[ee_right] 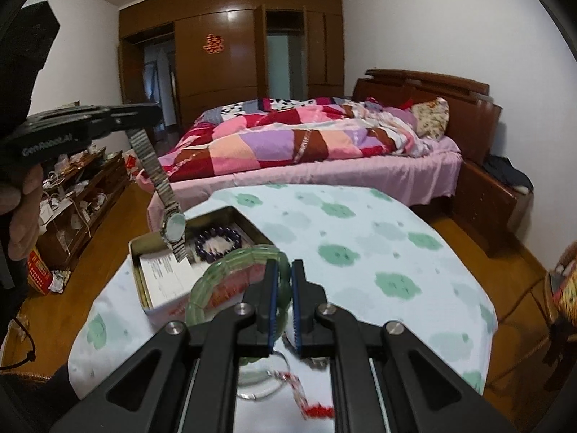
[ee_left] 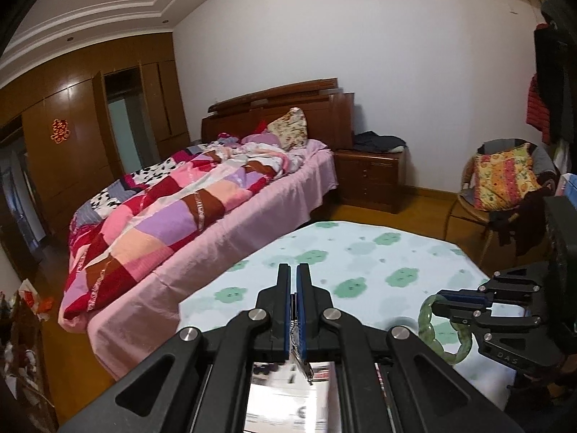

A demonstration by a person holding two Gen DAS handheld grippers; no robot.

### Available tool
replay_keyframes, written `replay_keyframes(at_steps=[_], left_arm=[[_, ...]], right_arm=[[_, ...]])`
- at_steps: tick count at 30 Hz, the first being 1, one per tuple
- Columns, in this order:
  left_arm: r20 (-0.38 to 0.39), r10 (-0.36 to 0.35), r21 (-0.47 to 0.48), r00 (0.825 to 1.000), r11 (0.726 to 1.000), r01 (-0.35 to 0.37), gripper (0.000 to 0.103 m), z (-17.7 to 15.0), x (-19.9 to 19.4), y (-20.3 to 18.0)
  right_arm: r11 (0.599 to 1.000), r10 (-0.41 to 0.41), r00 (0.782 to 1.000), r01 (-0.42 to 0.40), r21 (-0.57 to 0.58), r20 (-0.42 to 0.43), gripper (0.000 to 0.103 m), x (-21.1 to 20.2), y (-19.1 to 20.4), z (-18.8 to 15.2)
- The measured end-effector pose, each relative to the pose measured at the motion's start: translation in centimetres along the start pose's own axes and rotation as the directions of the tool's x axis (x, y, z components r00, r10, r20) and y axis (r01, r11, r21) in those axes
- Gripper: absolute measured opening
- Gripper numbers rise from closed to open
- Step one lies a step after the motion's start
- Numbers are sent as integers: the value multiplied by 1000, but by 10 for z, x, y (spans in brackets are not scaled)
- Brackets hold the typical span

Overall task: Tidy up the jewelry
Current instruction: 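Lift the bangle and watch and carry both grippers over the tin box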

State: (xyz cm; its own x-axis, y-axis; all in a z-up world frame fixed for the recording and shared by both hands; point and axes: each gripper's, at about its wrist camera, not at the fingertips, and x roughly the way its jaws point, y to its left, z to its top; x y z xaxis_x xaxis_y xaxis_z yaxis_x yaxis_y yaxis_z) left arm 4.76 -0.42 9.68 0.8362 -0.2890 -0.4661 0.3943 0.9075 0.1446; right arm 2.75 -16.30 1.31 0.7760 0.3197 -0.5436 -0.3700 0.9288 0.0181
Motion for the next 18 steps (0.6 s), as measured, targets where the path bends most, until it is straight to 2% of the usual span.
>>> replay_keyframes(at_steps=[9, 18], left_arm=[[-42, 37, -42, 998, 998, -39, 2, -10, 21, 34], [-72, 60, -73, 996, 995, -65, 2, -17, 39, 59]], right_arm=[[998, 44, 999, -45, -45, -24, 9, 34, 25, 30], [994, 54, 997, -58, -89, -45, 9, 62, 50, 49]])
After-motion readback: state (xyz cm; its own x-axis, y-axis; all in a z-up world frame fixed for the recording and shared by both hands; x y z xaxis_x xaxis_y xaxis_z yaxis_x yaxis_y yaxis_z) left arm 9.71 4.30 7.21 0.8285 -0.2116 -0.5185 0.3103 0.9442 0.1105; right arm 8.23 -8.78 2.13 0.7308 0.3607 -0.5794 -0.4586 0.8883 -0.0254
